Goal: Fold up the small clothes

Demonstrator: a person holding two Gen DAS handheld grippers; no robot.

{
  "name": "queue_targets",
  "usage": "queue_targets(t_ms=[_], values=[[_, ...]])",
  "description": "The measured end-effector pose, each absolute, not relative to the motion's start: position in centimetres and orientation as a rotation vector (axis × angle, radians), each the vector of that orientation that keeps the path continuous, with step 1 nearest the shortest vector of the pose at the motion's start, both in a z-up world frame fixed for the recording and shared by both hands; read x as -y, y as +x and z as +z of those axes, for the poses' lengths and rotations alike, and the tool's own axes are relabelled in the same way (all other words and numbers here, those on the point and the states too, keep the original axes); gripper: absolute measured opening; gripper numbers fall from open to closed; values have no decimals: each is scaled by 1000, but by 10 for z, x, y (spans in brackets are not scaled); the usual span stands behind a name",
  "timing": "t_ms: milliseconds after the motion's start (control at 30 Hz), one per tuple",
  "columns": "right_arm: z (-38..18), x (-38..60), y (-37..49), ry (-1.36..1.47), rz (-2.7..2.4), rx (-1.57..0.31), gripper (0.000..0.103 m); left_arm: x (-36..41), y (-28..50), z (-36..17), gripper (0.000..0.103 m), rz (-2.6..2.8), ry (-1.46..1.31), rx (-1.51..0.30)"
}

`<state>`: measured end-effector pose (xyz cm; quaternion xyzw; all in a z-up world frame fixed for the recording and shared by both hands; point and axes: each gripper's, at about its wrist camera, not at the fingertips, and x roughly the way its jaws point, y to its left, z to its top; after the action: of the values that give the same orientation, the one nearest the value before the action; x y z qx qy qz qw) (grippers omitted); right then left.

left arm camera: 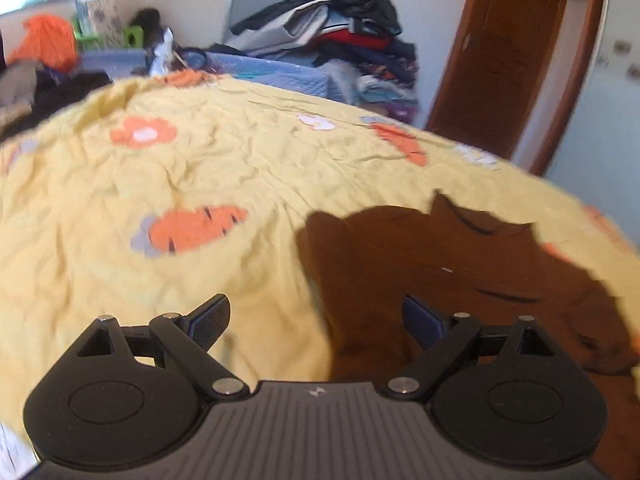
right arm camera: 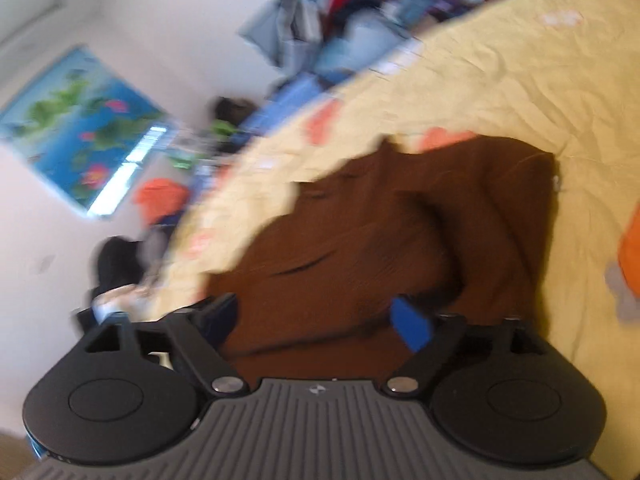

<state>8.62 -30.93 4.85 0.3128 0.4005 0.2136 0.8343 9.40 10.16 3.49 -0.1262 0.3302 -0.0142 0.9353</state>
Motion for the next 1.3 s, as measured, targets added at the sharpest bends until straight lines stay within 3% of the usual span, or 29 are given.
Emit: queue_targets(t_ms=[200,367,533,567,600,633,667,700,800,900,1000,1067,1100,1133,1167,1200,1300], values=[[38,311,63,546,334,-840,91,-95,87,18,94,-58,-324,-771],[24,343,98,562,132,-804,91,-101,124,21,94,-47,-314,-765],[-8,363,155,597,51,-897,93,-101,167,19,94,-61,-334,-794],[-10,362,163,579,60,-879,96,-98,171,19,89,-65,-330,-790],[-12,361,170,568,63,-883,95,-94,175,19,57,-67,-302,-786],[-14,360,175,555,69,-874,87,-88,178,20,35,-56,-249,-784],[-18,359,179,556,99,-872,52,-84,179,21,18,-50,-217,-771],[-17,358,181,552,136,-890,21,-81,178,25,11,-44,-206,-754],[-11,349,171,447,145,-859,22,-73,166,37,11,-34,-128,-662],[-11,368,156,485,110,-810,21,-61,165,18,11,-27,-7,-695],[-22,370,151,498,113,-793,22,-55,152,14,13,-12,66,-631],[-19,373,147,574,120,-800,52,-59,140,22,18,-23,34,-649],[-17,375,148,616,132,-803,63,-64,130,25,33,-34,8,-666],[-13,376,141,640,140,-796,81,-70,120,26,46,-42,-26,-683],[-7,376,133,645,142,-782,86,-76,109,25,80,-53,-66,-699],[-3,373,123,636,151,-781,85,-82,98,21,97,-63,-105,-706],[3,352,99,496,177,-825,82,-87,73,8,95,-66,-128,-703]])
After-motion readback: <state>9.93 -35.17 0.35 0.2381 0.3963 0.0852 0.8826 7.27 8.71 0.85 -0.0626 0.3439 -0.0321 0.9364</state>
